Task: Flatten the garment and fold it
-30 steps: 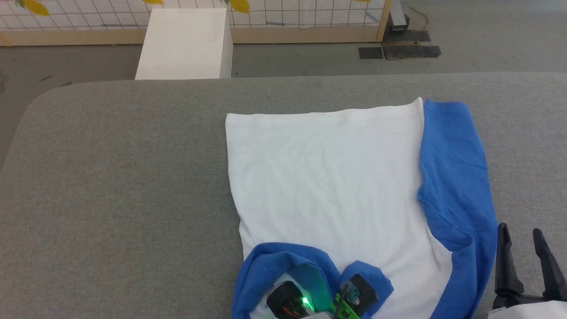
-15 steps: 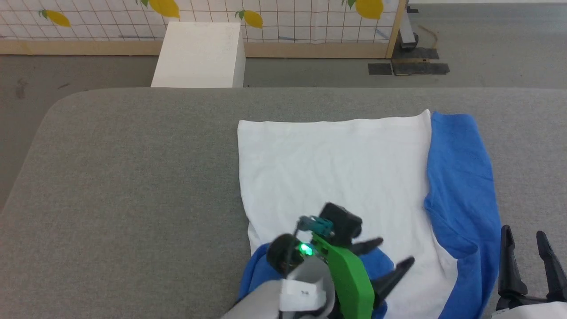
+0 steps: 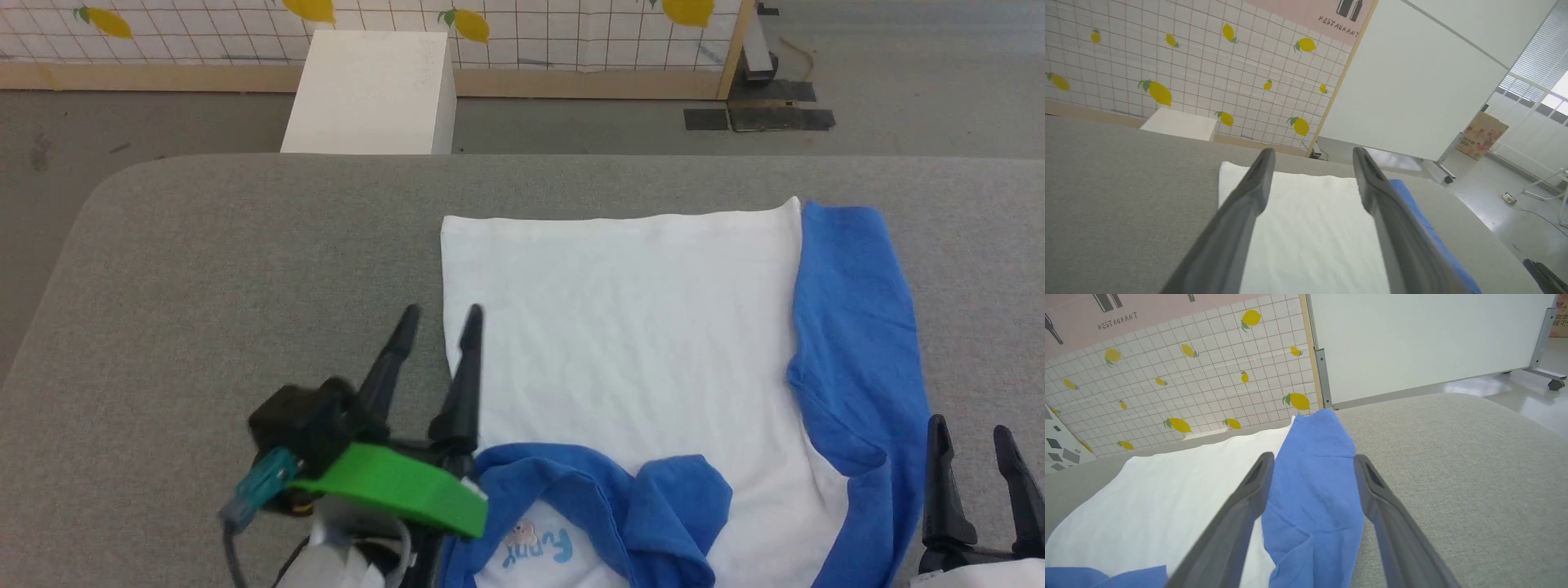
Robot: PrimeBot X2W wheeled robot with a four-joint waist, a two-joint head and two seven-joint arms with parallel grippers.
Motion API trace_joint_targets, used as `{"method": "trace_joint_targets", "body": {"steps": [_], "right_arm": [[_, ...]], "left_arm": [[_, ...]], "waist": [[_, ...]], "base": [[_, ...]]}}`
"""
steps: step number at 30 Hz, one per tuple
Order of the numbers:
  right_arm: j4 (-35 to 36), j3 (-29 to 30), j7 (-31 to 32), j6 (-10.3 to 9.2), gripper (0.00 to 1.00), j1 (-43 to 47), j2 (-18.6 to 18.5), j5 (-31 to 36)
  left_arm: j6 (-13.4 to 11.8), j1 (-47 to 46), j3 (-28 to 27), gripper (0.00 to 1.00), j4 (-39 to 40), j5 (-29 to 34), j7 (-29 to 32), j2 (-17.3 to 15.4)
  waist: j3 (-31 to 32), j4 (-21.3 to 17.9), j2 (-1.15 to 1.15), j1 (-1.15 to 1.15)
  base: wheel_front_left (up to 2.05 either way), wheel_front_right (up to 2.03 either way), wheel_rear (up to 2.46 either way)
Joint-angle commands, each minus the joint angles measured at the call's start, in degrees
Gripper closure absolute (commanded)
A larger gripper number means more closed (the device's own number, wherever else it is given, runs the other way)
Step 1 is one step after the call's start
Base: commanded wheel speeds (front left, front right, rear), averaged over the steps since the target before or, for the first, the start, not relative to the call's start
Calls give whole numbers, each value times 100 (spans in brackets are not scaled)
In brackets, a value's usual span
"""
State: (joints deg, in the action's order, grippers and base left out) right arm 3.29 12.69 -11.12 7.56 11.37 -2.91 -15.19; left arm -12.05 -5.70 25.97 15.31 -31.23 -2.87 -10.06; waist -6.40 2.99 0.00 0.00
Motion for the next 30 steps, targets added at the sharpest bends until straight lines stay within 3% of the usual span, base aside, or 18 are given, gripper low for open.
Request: {"method": "trace_joint_targets", "body": {"steps": [1,6,11,23,30], "right_arm": [[38,12,-7,-8,0,55,3,-30],[48,39,9,-8,0,54,3,-21],[45,58,25,-8,0,58,3,-27],[222,102,239,-8,0,-260,3,-34],[757,321,1324,-8,0,-1459,-110,352]], "left_arm": [[-81,236,-119,0,-23,53,-249,-54],[-351,863,-534,0,-353,530,-1036,-350],[-445,1228,-815,0,-571,1033,-1203,-439],[110,1529,-1372,0,-509,1473,-1211,125],[368,1391,-1544,0,-440,1685,-1212,320]], "waist": [[-13,1,0,0],[-36,33,0,0],[-18,79,0,0],[-123,75,0,0],[-497,-43,0,0]], "base": [[0,0,0],[0,0,0],[0,0,0],[0,0,0],[0,0,0]]}}
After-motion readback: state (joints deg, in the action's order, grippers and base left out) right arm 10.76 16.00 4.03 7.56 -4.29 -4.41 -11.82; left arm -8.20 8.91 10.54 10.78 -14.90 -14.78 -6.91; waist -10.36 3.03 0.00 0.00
